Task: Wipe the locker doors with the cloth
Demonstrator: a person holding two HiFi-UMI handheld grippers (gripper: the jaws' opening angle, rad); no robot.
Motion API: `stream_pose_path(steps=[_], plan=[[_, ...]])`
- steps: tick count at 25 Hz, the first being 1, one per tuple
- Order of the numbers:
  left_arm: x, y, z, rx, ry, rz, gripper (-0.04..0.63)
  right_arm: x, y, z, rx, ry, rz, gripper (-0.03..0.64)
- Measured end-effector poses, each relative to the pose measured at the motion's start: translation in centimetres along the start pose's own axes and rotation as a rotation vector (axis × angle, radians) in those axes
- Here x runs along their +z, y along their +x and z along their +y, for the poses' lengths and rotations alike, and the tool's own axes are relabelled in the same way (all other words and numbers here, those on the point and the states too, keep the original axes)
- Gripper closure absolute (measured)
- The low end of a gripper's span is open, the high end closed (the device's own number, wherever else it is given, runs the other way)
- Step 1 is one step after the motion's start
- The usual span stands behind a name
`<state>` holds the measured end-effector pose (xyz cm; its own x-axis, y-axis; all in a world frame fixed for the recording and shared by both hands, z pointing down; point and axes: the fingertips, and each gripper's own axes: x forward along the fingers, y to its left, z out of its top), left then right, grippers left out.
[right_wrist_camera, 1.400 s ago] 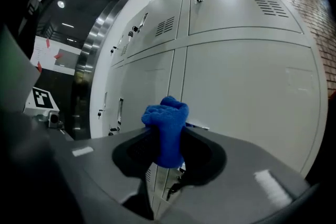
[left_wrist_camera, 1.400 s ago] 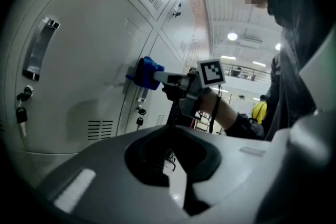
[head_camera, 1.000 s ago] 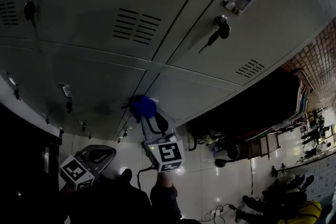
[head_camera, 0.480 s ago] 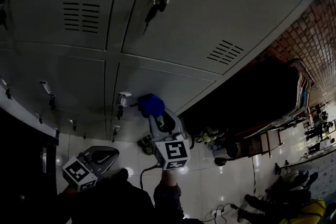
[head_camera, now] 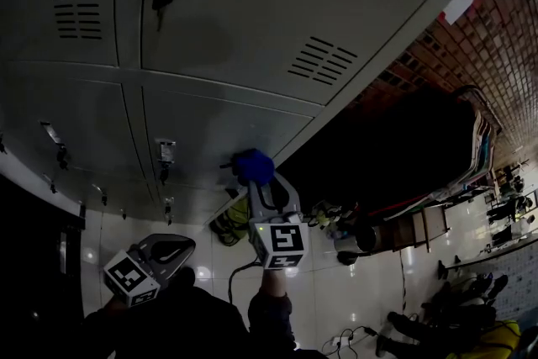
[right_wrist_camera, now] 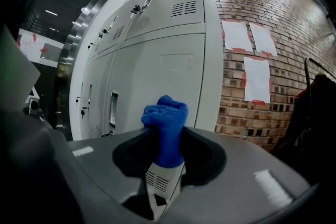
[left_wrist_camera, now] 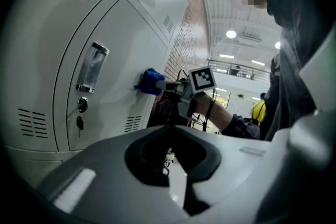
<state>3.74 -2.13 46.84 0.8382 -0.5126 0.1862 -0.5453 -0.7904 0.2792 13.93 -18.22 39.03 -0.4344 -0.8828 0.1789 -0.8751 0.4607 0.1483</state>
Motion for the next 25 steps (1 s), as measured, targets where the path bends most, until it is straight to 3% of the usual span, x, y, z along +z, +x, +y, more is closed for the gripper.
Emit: stream_pose_path(steps=[12, 18, 25], plan=[[-0.1, 0.1, 0.1, -0.018, -0.003, 0.006, 0.598, -0.6, -1.4, -3.0, -0.158, 0.010, -0.004, 0.499], [-0.3, -2.2, 1.0, -0.041, -0.003, 0.014, 0.598, 0.2, -0.7, 1.0, -0.105, 0.027, -0.011, 0.499], [-0.4, -6.8, 3.2, -0.049, -0.008, 0.026, 0.598, 1.8, 1.8, 9.9, 0.001, -0.021, -0.011, 0.499]])
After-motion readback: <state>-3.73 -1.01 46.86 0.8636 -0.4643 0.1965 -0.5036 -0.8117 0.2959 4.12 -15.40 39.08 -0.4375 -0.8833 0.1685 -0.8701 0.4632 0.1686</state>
